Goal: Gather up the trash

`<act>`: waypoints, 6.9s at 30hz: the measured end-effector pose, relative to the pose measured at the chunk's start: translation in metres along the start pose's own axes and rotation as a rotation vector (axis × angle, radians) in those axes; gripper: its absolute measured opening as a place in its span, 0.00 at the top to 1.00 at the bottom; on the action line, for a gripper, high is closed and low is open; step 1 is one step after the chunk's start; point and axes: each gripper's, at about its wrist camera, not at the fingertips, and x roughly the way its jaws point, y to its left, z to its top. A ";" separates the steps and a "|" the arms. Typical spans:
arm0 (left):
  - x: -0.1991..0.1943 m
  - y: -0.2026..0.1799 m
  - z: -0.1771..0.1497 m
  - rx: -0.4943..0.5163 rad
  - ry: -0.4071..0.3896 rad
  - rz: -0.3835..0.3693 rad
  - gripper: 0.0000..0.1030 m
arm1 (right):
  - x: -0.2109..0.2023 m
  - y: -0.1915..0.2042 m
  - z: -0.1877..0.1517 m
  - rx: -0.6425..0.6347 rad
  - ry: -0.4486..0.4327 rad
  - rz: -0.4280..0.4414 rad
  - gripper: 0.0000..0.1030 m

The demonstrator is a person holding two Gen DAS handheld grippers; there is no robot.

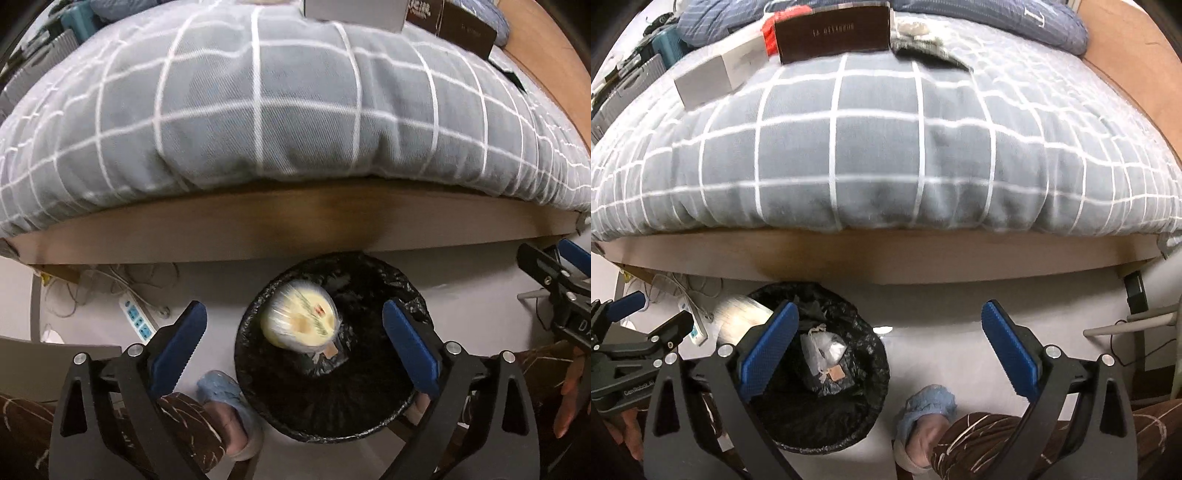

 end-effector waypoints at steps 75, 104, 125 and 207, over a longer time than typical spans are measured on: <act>-0.035 -0.044 0.200 0.022 -0.214 -0.032 0.20 | 0.067 -0.056 0.276 0.031 -0.123 0.033 0.38; -0.036 -0.035 0.199 0.000 -0.217 -0.032 0.33 | 0.063 -0.061 0.281 0.061 -0.124 0.081 0.82; -0.070 -0.019 0.205 -0.018 -0.290 -0.037 0.33 | -0.008 -0.046 0.262 0.029 -0.260 0.089 0.82; -0.152 -0.003 0.067 -0.031 -0.277 -0.069 0.33 | -0.122 0.019 0.052 -0.063 -0.224 0.130 0.82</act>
